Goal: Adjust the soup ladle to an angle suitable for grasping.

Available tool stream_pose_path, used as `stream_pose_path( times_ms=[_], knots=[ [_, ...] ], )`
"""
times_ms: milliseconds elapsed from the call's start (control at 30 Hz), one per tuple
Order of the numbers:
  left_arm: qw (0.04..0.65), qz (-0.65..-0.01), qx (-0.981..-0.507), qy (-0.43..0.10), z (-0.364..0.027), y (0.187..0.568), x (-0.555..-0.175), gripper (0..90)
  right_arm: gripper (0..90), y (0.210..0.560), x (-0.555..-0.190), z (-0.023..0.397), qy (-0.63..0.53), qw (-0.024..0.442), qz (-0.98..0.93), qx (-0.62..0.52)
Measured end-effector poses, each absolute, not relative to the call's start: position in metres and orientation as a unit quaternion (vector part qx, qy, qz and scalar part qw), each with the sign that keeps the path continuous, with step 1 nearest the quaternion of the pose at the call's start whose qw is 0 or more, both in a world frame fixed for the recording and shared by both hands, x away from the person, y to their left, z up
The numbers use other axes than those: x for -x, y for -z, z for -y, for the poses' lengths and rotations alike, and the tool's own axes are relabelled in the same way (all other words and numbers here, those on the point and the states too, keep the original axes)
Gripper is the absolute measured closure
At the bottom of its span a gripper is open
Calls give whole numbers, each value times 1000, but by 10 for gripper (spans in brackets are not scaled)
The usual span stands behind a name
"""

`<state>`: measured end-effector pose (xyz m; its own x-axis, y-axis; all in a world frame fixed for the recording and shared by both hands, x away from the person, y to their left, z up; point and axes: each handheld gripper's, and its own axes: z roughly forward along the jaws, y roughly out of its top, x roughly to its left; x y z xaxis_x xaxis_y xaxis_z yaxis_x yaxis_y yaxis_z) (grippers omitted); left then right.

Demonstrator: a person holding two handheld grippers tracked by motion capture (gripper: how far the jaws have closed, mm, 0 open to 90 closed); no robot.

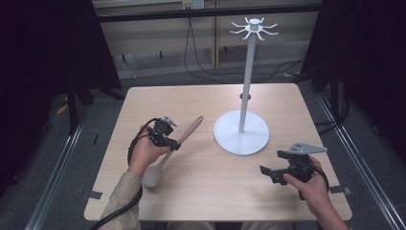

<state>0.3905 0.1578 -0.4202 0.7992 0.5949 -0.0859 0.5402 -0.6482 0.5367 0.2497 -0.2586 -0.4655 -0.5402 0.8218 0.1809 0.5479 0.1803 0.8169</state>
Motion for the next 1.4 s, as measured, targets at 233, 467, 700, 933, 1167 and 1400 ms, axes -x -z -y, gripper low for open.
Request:
stream_pose_path(
  times_ms=[233, 467, 700, 933, 1167, 1400],
  knots=[
    [335, -321, -883, -69, -162, 403, -384, 778, 47, 468, -251, 256, -450, 149, -754, -455],
    [412, -319, -850, -73, -170, 393, -375, 778, 47, 469, -252, 252, -449, 147, -758, -450],
    [453, -304, -835, -69, -172, 383, -368, 778, 47, 469, -254, 245, -450, 145, -760, -446],
    [491, -288, -819, -78, -168, 373, -358, 778, 47, 466, -257, 233, -455, 147, -765, -431],
    [517, -282, -803, -92, -162, 366, -354, 777, 48, 461, -260, 216, -466, 152, -768, -412],
    [529, -275, -797, -98, -154, 364, -347, 777, 83, 458, -268, 191, -484, 151, -764, -398]
  ],
)
